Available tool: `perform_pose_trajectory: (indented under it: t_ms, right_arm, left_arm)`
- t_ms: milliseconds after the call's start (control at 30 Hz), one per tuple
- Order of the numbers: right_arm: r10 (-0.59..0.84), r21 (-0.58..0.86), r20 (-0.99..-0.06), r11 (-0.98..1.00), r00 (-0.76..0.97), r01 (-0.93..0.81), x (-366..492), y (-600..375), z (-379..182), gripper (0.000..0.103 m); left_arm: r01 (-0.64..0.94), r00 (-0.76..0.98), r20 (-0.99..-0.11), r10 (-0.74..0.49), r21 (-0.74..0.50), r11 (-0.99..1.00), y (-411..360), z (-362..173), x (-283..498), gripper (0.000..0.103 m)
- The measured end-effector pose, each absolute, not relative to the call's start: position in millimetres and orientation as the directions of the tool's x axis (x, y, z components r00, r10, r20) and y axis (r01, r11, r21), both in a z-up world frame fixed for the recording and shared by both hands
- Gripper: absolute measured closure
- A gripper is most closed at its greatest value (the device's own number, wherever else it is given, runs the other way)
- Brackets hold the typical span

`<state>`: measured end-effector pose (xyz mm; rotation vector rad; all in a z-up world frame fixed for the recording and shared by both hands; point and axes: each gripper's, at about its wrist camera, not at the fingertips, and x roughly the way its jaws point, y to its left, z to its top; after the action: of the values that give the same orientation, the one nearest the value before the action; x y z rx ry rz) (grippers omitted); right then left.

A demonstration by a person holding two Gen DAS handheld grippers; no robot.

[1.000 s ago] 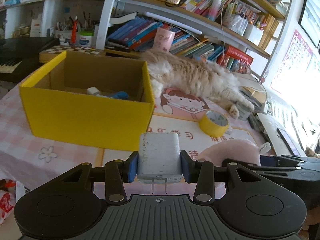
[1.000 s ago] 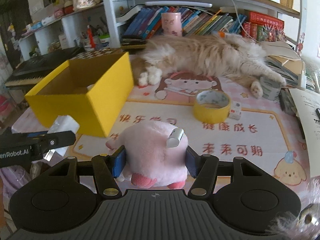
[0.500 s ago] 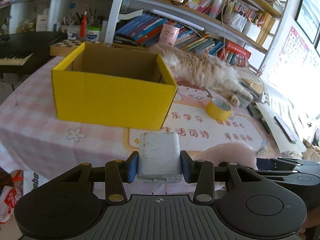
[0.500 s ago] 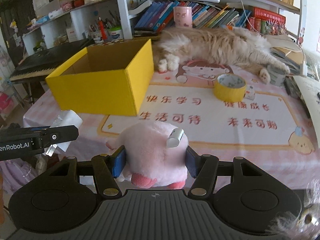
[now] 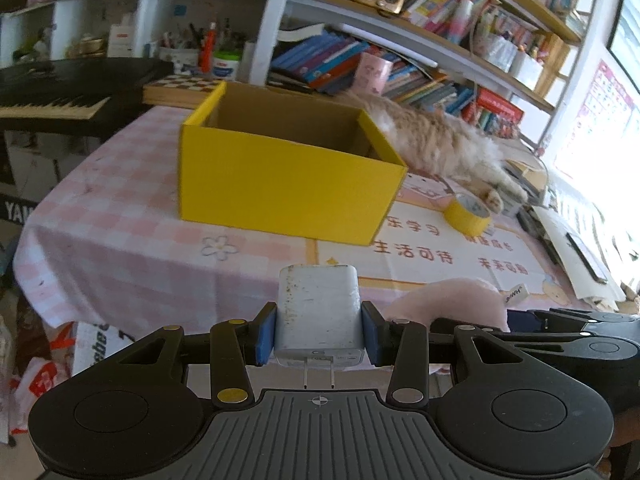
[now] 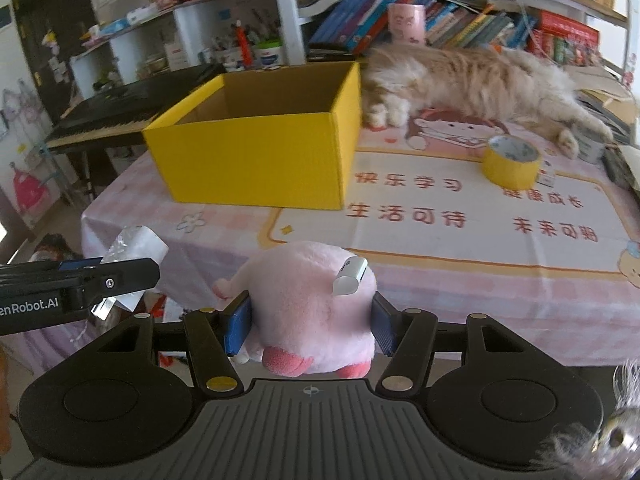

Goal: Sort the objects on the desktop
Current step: 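Lift the pink pig and white plug and carry both toward the yellow box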

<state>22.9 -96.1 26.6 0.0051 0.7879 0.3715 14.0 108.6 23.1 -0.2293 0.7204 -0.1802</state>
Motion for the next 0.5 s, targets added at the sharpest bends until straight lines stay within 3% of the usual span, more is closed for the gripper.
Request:
perform_pose_trajectory:
  t_ms: [500]
  right_arm:
    - [0.353,0.13,-0.7,0.918,0.621,-0.375,19.2,-76.4,25.6,0.046]
  left_arm:
    - [0.074,0.734,-0.634,-0.242,-0.28,0.957,117.8,19.1,11.1,0.061]
